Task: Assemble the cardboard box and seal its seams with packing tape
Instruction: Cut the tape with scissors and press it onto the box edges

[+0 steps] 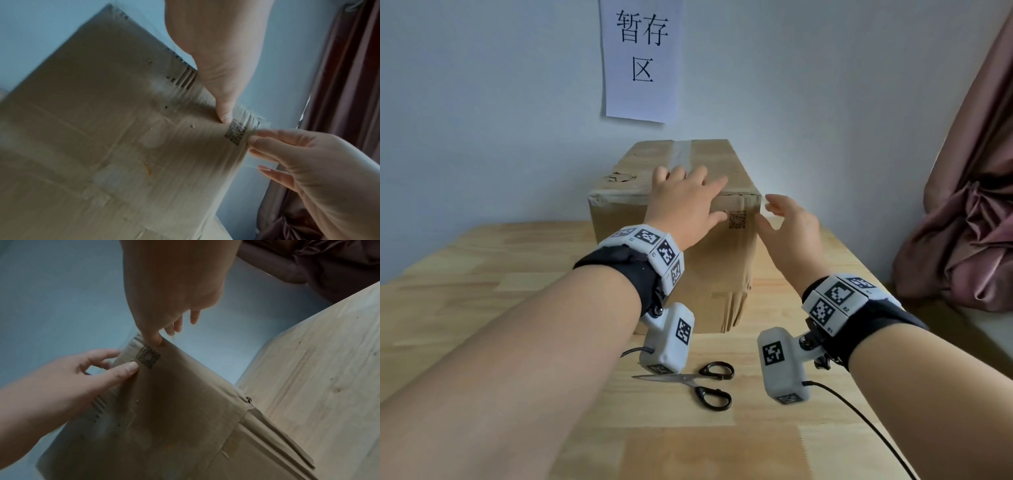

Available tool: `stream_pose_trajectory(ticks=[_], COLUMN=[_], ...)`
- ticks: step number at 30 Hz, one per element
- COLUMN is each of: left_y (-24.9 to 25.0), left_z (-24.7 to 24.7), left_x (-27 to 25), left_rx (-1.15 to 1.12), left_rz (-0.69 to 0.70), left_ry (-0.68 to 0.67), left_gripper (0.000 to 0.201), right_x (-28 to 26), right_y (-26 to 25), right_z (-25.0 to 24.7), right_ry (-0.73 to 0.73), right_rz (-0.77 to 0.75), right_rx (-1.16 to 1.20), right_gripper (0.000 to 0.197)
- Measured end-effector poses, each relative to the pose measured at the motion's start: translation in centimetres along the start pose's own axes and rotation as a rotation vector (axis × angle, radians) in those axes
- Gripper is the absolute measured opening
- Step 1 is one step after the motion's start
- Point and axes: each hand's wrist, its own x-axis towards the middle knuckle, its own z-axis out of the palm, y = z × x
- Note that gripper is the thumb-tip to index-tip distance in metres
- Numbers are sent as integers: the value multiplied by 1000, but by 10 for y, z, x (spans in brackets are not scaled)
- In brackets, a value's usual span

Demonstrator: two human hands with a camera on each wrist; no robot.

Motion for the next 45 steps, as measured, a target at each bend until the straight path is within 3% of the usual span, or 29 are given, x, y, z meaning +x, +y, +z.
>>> stream_pose_trajectory(ticks=[3,8,16,29,33,35,37,39,41,45], left_y=[-1,5,7,6,6,7,5,-1,-13,-54], left_z=[-5,-6,-4,0,-1,-1,-3,-6,-10,-14], left_x=[7,9,9,7,6,7,9,10,7,-16], left_rx=[22,-206,-257,-271,-267,-260,-251,-243,-213,-154], left_rz=[51,93,36,22,23,21,31,54,55,-33], left_ry=[-47,-140,-106,-53,-47,-52,-88,-143,-158,-105], left_gripper=[54,51,47,47,46,47,48,47,40,42], right_x=[7,9,1,-11,-30,-38,-39,-31,-16,11], right_y=[2,-5,-1,5,9,9,2,-10,-27,-68], right_z=[-2,-1,-2,11,14,11,8,3,0,5], right_ry=[29,20,41,-21,-133,-214,-175,-23,53,-168], right_rz=[32,50,52,76,98,163,187,64,-145,-425], right_rx=[-18,-140,-159,86,-8,-100,-88,-35,-133,-563], right_gripper=[36,25,26,22,26,37,53,64,64,55])
